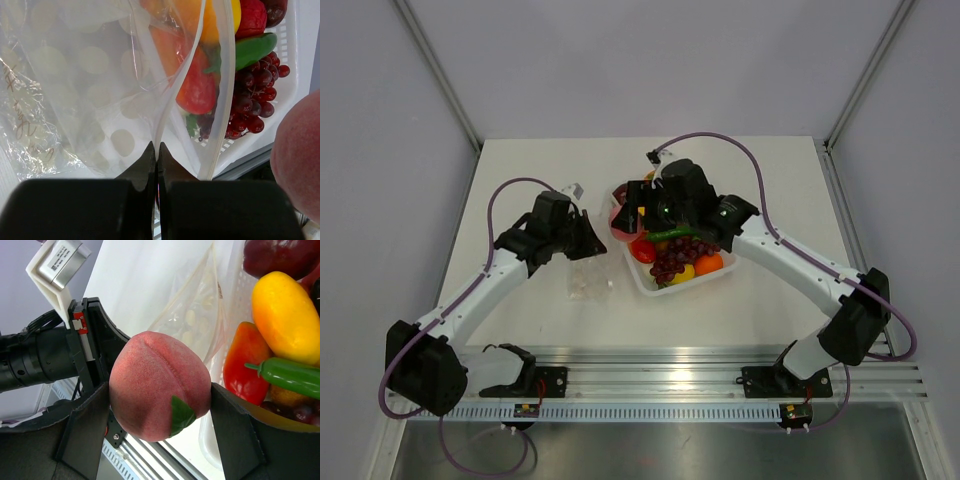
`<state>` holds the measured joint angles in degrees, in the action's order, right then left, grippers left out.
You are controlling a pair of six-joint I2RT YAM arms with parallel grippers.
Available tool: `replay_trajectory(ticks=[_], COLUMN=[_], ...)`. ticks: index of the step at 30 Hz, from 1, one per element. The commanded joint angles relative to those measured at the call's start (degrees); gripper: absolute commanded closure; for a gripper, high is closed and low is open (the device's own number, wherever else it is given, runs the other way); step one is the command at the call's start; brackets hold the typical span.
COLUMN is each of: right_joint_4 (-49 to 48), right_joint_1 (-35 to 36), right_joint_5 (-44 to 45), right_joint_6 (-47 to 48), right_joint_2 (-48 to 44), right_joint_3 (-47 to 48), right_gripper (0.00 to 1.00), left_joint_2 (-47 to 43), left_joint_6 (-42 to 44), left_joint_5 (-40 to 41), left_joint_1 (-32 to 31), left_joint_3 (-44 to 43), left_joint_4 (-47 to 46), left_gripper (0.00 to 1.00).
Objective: Place the food in the zip-top bag and seal the zipper
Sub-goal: Place the fake fruit in the zipper food storage bag.
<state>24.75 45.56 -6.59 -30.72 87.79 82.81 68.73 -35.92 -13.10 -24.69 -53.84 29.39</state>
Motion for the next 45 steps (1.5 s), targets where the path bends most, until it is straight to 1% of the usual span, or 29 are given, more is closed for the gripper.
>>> replay_trajectory(ticks=[1,6,11,14,20,24,28,32,35,40,41,43,44,45], right_joint_4=[-3.0,-4.0,-3.3,-2.2,-1.8,-0.6,0.5,2.9,4.5,5.4,5.4,5.4,5.1,5.1], right_joint_1=[1.5,2.1,2.1,2.2,2.5,3.6,4.4,4.4,4.4,4.4,4.4,4.4,4.3,4.4], right_joint_5=[0.1,-2.5,-2.0,-0.7,0.3,0.2,0.3,0.3,0.9,3.8,6.2,11.0,15.0,17.1], right_joint_6=[-0.7,-0.5,-1.3,-1.7,-1.8,-0.6,0.3,1.2,1.9,2.8,2.7,2.6,2.7,3.1], right_joint_2=[0.1,4.1,8.5,9.2,9.8,10.6,10.0,9.5,8.5,4.9,4.0,1.3,0.3,-0.6], right_joint_3=[1.5,3.4,3.8,3.9,4.6,6.8,7.5,8.7,9.3,8.9,7.9,6.3,4.4,3.4], right_gripper=[0.27,0.27,0.27,0.27,0.27,0.26,0.15,0.08,0.05,0.04,0.05,0.17,0.24,0.44], left_joint_2=[-1.1,-2.2,-5.2,-7.6,-9.4,-9.5,-9.1,-9.0,-8.7,-8.1,-8.1,-7.9,-7.8,-7.7], left_joint_6=[0.2,1.6,4.1,5.9,6.7,6.5,6.5,6.8,7.3,7.2,7.4,7.4,7.4,7.8], left_joint_5=[-1.5,-0.8,0.2,1.0,-4.2,-5.1,-5.0,-4.2,-3.7,-3.8,-3.6,-3.2,-2.5,-2.2], left_joint_1=[-0.2,-0.2,-0.2,-0.2,-0.2,-0.1,0.0,0.0,0.0,0.1,0.1,0.1,0.2,0.2], left_joint_3=[-0.6,-3.2,-5.0,-5.7,-7.5,-8.1,-8.7,-8.6,-8.7,-8.8,-8.7,-9.0,-9.0,-9.2], left_joint_4=[-2.2,0.7,3.4,5.2,6.0,5.8,5.9,6.2,6.4,6.1,6.0,6.1,6.4,6.6], left_gripper=[1.00,1.00,1.00,1.00,1.00,1.00,1.00,1.00,1.00,1.00,1.00,1.00,1.00,1.00])
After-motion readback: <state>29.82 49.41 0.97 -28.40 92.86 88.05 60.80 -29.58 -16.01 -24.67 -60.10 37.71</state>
